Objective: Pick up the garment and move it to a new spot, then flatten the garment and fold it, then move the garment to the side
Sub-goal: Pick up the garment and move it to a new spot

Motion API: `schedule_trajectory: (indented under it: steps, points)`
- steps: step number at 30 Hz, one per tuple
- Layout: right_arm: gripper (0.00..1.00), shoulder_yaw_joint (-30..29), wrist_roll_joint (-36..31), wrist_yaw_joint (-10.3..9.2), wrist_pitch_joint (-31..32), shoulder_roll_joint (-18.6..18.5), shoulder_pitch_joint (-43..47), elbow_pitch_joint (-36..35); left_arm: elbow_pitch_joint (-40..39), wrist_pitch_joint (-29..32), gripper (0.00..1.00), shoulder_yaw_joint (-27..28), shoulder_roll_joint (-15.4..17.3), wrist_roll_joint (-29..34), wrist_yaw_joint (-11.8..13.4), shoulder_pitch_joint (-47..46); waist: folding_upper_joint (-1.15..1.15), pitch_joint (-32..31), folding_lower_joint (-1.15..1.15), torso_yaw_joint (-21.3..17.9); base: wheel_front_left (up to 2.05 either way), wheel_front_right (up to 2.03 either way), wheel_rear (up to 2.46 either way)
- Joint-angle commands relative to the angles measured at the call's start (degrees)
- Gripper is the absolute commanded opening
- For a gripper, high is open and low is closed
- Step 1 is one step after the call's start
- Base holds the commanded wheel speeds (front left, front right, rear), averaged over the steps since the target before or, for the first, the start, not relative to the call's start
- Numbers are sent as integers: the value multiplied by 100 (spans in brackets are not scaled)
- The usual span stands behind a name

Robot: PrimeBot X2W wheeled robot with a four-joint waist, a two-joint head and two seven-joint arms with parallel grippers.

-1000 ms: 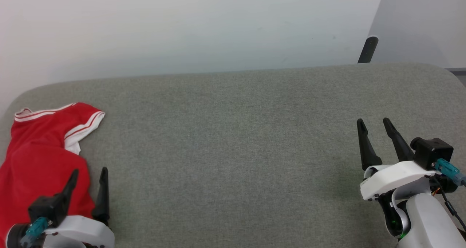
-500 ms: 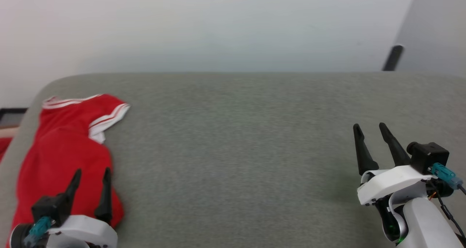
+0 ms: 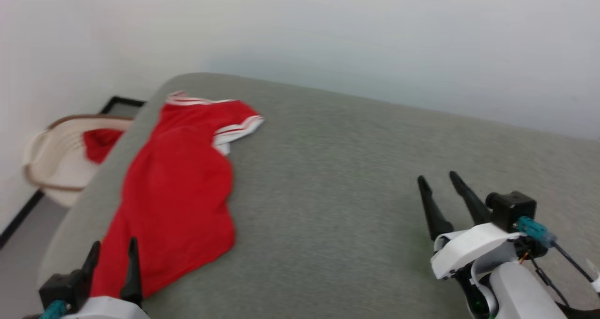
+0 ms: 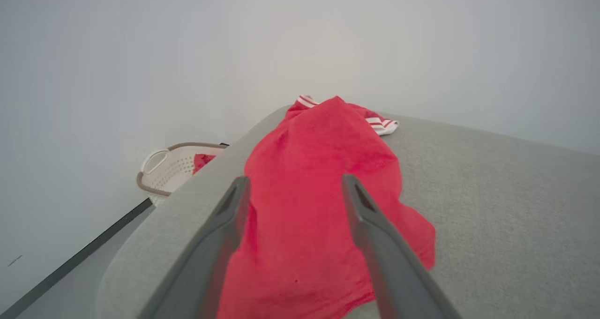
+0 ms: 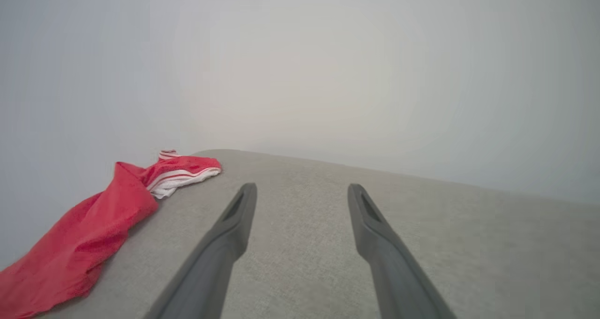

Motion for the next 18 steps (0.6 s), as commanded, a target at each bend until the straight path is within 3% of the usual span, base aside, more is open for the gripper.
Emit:
schedule_trajectory:
  steps: [1,6,18]
  points:
    - [100,93,49,21,-30,20,-8,28,-60,0,100,28,-35,32,52,63,0,-130,0,742,0,0,0]
    - [100,352,161,21,-29,63,-129,73,-237,-1,100,101,-117,-5,190,207,0,-66,0,1193,0,0,0]
    - [100,1492,439,20,-29,246,-941,494,-1063,0,100,707,-511,-218,421,762,0,296,0,1439,0,0,0]
